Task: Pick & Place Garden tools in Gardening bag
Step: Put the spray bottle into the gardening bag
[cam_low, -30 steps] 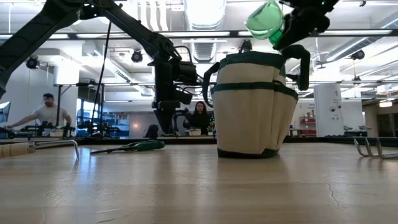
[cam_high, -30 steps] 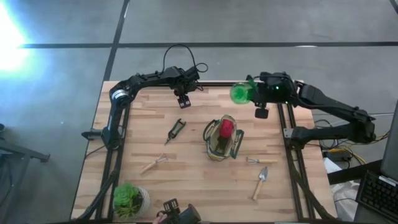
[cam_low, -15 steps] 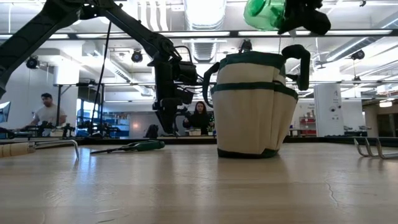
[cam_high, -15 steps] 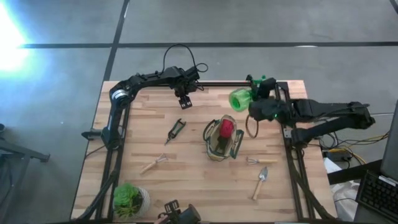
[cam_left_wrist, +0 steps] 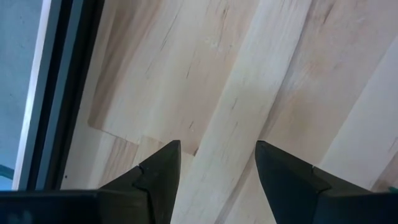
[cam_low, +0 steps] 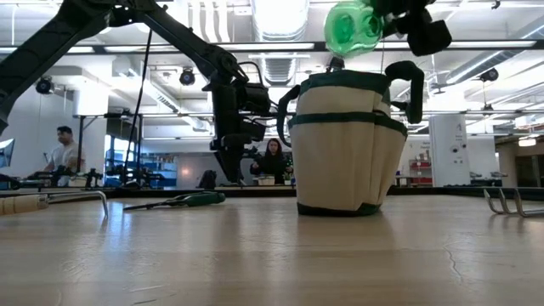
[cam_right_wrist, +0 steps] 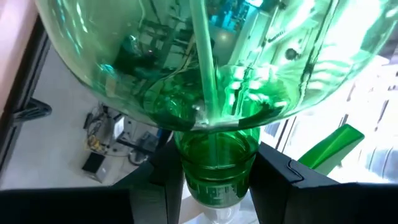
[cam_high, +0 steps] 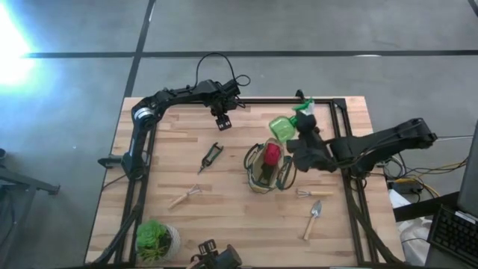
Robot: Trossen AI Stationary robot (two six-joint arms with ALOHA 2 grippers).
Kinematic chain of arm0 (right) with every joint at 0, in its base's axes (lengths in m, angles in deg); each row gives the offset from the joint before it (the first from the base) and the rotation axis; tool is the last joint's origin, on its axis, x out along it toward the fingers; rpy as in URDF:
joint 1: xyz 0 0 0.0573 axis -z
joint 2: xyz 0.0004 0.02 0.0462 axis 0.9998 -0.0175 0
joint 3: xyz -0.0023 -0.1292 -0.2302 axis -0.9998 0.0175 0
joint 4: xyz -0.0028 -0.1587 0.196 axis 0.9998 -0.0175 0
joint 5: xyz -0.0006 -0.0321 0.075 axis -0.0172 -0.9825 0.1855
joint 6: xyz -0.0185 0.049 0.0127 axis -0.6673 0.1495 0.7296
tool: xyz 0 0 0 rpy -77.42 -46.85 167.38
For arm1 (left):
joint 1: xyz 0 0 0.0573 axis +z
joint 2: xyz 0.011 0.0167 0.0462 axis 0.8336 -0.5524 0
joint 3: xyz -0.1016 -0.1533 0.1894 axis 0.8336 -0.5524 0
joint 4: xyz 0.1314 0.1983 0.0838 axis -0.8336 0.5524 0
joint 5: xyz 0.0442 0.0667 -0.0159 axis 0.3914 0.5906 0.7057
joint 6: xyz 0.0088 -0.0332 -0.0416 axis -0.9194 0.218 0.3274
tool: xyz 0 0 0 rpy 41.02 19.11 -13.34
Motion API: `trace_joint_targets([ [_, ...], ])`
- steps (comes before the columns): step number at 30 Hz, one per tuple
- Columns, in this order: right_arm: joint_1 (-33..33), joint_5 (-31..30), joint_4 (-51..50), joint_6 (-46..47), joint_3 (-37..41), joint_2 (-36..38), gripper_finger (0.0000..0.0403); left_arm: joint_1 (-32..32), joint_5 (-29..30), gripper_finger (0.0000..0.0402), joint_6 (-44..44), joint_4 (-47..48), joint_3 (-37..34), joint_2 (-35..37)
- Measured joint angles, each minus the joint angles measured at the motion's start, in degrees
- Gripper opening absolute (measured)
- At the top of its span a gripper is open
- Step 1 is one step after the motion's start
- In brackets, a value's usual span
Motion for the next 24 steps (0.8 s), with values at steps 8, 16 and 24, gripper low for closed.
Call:
trace_joint_targets([
  [8,-3.8,0.0,0.0,-0.8,0.0,-4.8,0.0127,0.0,0.0,0.0209,0.0,0.0,0.0,0.0],
  [16,-9.9,0.0,0.0,-1.5,-0.1,-7.0,0.0127,0.0,0.0,0.0208,0.0,-0.4,0.0,0.0],
  [24,-12.6,0.1,0.0,-1.9,-0.1,-12.3,0.0127,0.0,0.0,0.0209,0.0,-0.6,0.0,0.0],
])
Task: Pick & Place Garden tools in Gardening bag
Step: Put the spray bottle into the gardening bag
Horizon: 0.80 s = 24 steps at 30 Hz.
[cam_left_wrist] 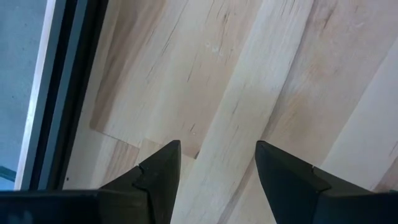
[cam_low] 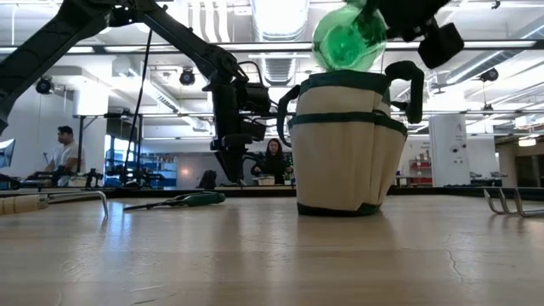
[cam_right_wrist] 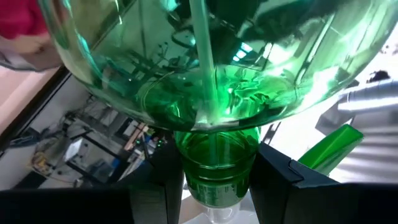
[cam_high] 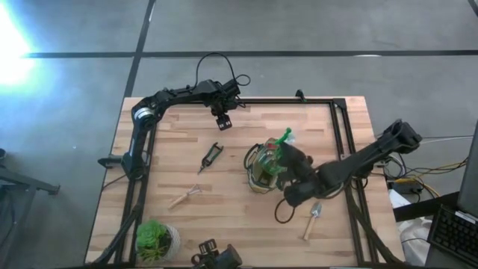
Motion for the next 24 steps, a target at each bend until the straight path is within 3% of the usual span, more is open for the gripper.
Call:
trace_joint_targets([
  [24,-1.3,1.0,-0.5,-2.7,0.0,-8.6,0.0127,0.0,0.0,0.0207,0.0,-0.3,0.0,0.0],
])
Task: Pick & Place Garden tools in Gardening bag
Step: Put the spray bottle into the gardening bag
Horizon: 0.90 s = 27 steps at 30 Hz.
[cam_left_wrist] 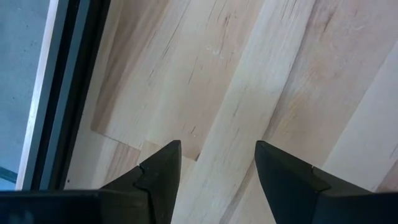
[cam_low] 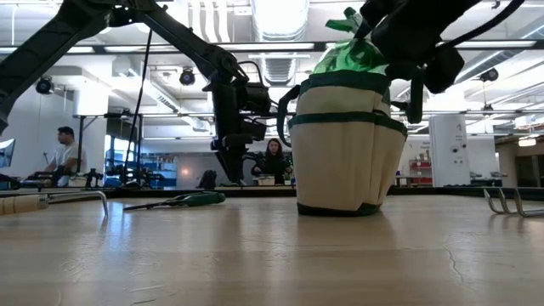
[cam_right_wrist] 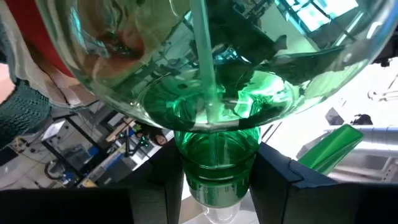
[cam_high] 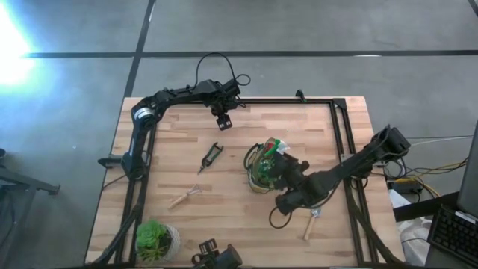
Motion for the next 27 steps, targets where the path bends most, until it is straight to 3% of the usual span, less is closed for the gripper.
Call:
trace_joint_targets([
  [14,-1.0,1.8,0.2,-3.5,0.0,-1.0,0.0127,0.0,0.0,0.0207,0.0,-0.2,0.0,0.0],
  [27,-0.8,6.1,5.0,-12.8,-1.2,-1.0,0.0127,0.0,0.0,0.0207,0.0,-0.5,0.0,0.0],
])
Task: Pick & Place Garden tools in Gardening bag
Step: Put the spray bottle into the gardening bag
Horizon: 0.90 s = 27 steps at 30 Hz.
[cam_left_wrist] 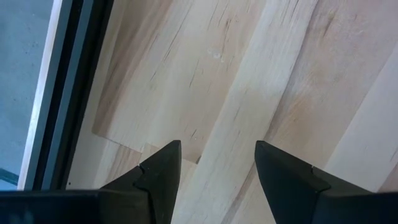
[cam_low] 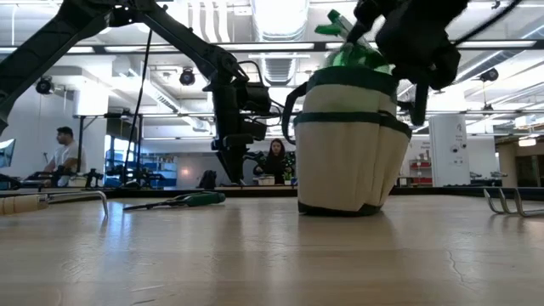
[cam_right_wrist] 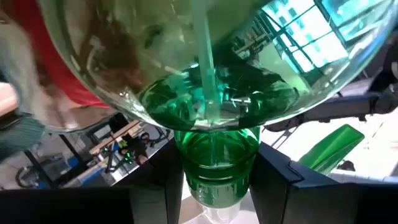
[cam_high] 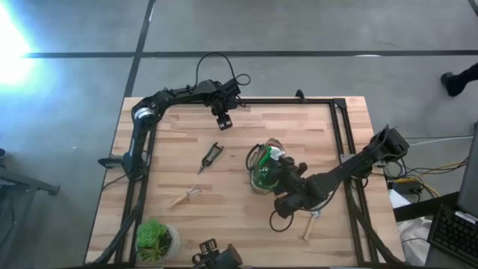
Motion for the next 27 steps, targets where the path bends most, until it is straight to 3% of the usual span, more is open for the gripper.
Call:
trace_joint_targets([
  [9,0.9,0.2,0.3,-0.2,-4.2,0.0,0.0127,0.0,0.0,0.0207,0.0,-0.1,0.0,0.0],
  [27,3.7,0.4,0.0,-0.7,-1.2,0.0,0.0127,0.0,0.0,0.0207,0.0,-0.6,0.0,0.0],
])
